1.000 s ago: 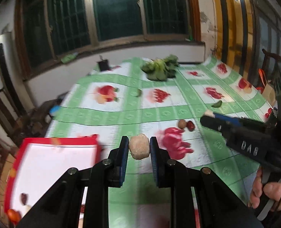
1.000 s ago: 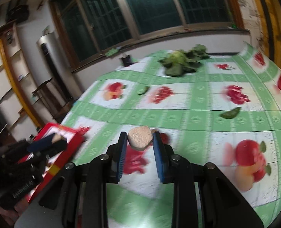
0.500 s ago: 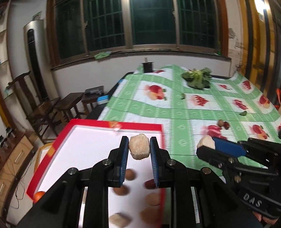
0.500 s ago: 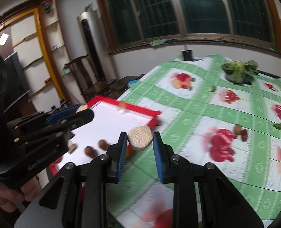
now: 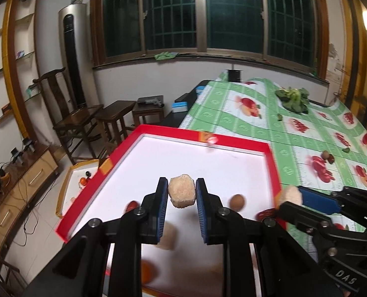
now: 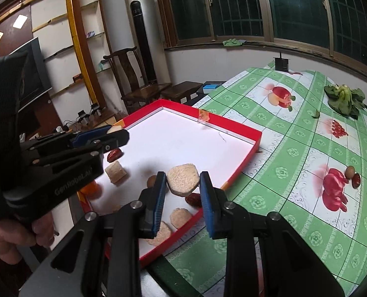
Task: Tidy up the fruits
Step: 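Carry both beige pieces over the red tray and open both tools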
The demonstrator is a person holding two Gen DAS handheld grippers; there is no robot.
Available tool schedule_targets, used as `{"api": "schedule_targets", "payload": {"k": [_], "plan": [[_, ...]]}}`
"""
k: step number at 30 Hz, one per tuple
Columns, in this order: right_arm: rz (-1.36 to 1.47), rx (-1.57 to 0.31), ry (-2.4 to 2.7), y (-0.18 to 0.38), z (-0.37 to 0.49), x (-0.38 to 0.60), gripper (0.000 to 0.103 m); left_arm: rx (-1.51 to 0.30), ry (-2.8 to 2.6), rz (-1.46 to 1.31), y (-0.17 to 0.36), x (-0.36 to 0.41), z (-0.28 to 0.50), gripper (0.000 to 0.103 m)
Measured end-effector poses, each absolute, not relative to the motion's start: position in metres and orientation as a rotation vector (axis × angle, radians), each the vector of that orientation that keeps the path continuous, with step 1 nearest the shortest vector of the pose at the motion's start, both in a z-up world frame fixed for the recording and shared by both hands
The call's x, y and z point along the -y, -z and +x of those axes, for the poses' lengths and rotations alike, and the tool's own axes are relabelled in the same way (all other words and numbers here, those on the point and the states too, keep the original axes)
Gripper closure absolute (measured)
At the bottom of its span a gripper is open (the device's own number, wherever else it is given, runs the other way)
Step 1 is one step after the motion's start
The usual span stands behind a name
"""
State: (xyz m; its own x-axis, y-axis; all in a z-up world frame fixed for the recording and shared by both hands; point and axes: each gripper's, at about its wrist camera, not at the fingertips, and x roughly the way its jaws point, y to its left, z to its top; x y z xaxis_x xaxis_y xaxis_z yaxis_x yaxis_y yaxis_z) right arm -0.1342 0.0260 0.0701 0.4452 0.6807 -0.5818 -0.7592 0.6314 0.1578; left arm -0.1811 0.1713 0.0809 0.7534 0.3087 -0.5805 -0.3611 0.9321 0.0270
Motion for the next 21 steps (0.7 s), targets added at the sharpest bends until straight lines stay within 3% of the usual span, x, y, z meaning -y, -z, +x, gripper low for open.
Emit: {"api": "schedule_targets", "payload": {"k": [21], "plan": [[-0.201, -0.706, -0.933, -0.053, -0.155, -0.06, 0.074, -0.653, -0.47, -0.073, -0.06, -0.219, -0.204, 0.082]]}}
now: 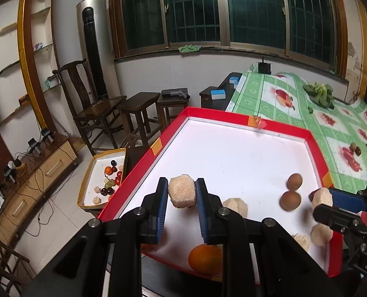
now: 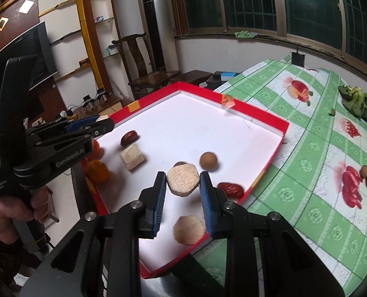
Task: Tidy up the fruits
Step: 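Carry both beige pieces over the red tray and open both tools, then move both open tools back toward the last foods on the table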
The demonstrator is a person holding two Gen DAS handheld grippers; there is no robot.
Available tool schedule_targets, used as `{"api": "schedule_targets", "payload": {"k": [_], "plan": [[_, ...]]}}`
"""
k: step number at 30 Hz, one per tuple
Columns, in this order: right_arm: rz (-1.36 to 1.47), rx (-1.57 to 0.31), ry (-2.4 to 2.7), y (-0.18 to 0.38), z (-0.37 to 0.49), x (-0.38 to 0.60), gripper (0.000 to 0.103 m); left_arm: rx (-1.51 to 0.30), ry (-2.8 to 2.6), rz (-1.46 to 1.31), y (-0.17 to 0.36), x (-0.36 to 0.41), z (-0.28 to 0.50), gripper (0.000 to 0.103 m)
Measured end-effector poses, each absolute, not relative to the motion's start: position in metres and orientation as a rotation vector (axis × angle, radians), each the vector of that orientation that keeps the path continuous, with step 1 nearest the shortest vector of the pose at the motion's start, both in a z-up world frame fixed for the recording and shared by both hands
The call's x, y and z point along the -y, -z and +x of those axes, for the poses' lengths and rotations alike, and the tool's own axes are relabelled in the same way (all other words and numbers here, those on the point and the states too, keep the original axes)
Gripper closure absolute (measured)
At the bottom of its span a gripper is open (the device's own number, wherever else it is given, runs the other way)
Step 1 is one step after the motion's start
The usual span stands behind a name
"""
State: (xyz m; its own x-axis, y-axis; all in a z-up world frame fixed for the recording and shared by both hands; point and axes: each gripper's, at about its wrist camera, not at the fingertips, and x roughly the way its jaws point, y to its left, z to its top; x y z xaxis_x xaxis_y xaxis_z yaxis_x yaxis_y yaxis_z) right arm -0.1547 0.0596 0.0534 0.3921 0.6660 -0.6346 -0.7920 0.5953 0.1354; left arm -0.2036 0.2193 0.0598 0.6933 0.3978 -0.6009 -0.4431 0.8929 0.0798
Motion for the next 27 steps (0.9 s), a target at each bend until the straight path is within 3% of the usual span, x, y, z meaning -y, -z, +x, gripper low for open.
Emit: {"api": "schedule_targets", "payload": {"k": [15, 17, 18, 21, 22, 27], "plan": [[-0.224, -0.725, -0.989, -0.044, -0.173, -0.075, 0.073, -0.704, -0.503, -0.022, -0.049, -0.221, -0.199, 0.08], [-0.216, -0.729, -0.99, -0.044, -0.172, -0.074, 0.073, -0.708, -0.504, -0.018, -0.049, -0.22, -0.198, 0.077], [-0.213, -0.732, -0.99, -0.043, -0.171, -0.073, 0.072, -0.709, -0.504, -0.015, -0.049, -0.219, -0.198, 0.07], [-0.19, -0.74, -0.991, -0.045, -0.168, -0.07, 0.054, -0.704, -0.516, -0.001, -0.05, -0.216, -0.197, 0.049], [-0.177, -0.741, -0.991, -0.046, -0.167, -0.067, 0.049, -0.697, -0.521, 0.005, -0.052, -0.214, -0.198, 0.048], [-0.134, -0.726, -0.962, -0.052, -0.157, -0.053, 0.047, -0.683, -0.511, 0.007, -0.058, -0.208, -0.195, 0.035]]}}
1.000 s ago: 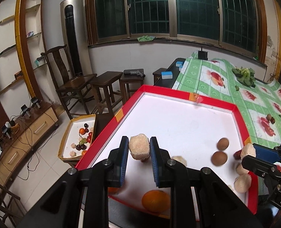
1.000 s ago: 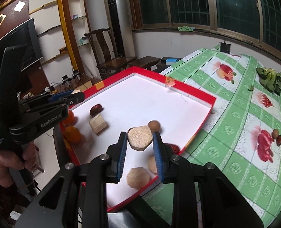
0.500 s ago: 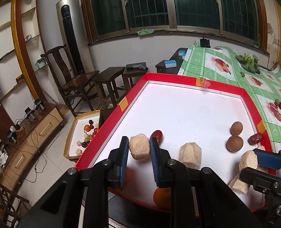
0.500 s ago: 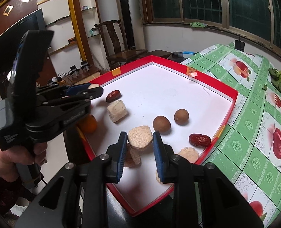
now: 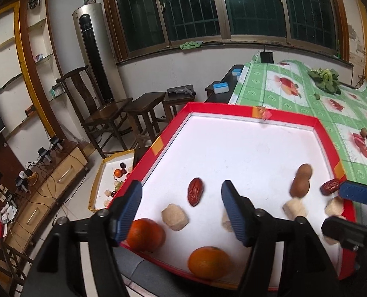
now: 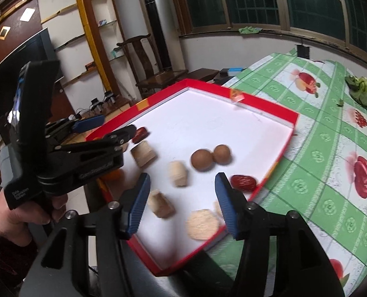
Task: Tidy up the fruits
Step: 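Move both open tools back toward the last foods on the table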
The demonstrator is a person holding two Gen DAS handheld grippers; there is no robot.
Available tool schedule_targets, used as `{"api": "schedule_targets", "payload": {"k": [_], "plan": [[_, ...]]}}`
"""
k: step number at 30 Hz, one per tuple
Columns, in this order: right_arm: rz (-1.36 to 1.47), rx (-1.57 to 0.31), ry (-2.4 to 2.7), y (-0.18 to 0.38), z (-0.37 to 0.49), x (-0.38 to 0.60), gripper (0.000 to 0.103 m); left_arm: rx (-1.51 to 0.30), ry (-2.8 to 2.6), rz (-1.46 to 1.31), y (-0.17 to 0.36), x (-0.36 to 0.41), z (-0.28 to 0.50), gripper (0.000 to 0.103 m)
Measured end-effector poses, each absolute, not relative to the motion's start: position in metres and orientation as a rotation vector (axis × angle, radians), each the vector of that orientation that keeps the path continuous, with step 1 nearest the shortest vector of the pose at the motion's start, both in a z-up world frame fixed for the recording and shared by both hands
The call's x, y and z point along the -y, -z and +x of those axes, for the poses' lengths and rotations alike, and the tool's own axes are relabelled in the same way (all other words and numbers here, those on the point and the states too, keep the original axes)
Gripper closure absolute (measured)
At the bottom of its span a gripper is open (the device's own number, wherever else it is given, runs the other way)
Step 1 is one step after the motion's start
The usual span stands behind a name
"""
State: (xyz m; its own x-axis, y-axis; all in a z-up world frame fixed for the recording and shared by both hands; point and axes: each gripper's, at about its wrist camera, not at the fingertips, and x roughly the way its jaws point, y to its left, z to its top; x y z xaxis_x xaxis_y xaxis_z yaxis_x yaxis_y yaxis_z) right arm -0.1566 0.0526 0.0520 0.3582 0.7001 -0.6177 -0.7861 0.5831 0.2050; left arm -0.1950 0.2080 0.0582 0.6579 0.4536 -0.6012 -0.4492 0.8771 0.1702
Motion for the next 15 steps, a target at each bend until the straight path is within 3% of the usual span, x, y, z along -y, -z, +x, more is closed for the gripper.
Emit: {"api": "schedule_targets", "payload": {"k": [3, 15], "plan": [[-0.111, -0.716, -0.932, -0.054, -0.147, -0.039, 0.047, -0.684, -0.482, 0.012, -0.062, -0.198, -0.19, 0.029], [-0.007, -0.719, -0.614, -0.055, -0.06, 0.088, 0.046, -0.684, -0.2, 0.064, -0.083, -0.116, -0.152, 0.025]]}}
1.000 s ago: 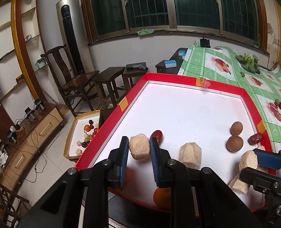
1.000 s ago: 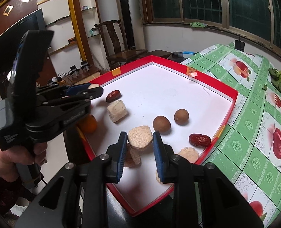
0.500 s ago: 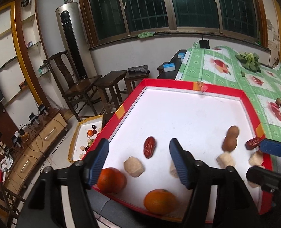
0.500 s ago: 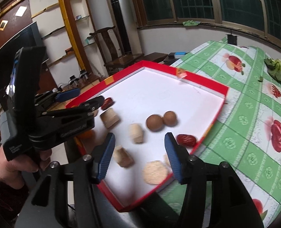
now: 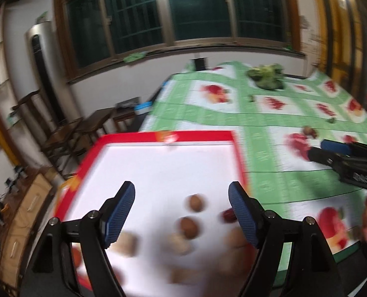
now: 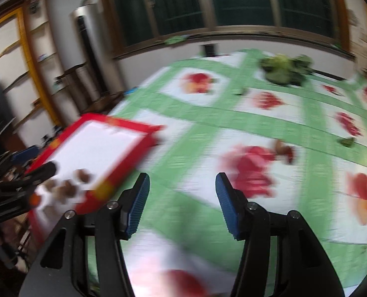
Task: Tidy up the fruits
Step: 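Move both open tools back toward the last foods on the table, then grasp a red date with the right tool while the left tool grasps a brown nut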
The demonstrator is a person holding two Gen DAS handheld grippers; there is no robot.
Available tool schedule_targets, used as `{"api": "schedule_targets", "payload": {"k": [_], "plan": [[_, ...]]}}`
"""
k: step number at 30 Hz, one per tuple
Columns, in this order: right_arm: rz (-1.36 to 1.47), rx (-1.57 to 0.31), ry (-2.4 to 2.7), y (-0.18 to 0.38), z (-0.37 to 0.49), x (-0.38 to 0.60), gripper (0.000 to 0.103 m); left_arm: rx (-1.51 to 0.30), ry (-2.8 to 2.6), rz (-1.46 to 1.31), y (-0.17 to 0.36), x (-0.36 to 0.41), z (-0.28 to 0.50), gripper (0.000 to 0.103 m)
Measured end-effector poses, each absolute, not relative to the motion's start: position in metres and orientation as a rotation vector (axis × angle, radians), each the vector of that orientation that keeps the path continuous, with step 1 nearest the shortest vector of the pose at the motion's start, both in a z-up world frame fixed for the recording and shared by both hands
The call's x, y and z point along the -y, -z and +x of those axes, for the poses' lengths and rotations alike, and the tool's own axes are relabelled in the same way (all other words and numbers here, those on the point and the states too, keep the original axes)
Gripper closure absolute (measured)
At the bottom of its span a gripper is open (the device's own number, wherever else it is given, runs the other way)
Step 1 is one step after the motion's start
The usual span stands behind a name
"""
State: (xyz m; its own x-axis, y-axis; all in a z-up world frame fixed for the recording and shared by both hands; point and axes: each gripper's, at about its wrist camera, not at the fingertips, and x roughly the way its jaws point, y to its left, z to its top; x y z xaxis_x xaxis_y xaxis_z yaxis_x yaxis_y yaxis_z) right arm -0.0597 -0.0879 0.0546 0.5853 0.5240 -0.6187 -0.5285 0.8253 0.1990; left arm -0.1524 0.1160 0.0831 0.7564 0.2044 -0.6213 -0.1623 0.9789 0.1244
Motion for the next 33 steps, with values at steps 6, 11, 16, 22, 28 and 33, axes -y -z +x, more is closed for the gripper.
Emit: {"api": "schedule_targets", "payload": {"k": [6, 11, 16, 22, 28, 33], "plan": [[-0.035, -0.746, -0.463, -0.049, -0.019, 0.147, 0.046, -0.709, -0.054, 0.055, -0.085, -0.074, -0.131, 0.025], [-0.069, -0.793, -0.418, -0.039, 0.011, 0.161, 0.046, -0.742, 0.032, 0.037, -0.082, -0.048, -0.112, 0.025], [-0.131, -0.845, -0.402, -0.026, 0.039, 0.146, 0.056, -0.762, 0.061, 0.047, -0.08, -0.032, -0.101, 0.025], [-0.16, -0.87, -0.375, -0.021, 0.06, 0.133, 0.077, -0.781, 0.062, 0.053, -0.079, -0.025, -0.094, 0.025], [-0.004, -0.857, -0.412, -0.027, 0.063, 0.159, 0.077, -0.806, 0.077, 0.059, -0.077, -0.011, -0.074, 0.025], [0.196, -0.832, -0.399, -0.037, 0.072, 0.205, 0.077, -0.847, 0.128, 0.048, -0.068, 0.02, -0.031, 0.025]]}}
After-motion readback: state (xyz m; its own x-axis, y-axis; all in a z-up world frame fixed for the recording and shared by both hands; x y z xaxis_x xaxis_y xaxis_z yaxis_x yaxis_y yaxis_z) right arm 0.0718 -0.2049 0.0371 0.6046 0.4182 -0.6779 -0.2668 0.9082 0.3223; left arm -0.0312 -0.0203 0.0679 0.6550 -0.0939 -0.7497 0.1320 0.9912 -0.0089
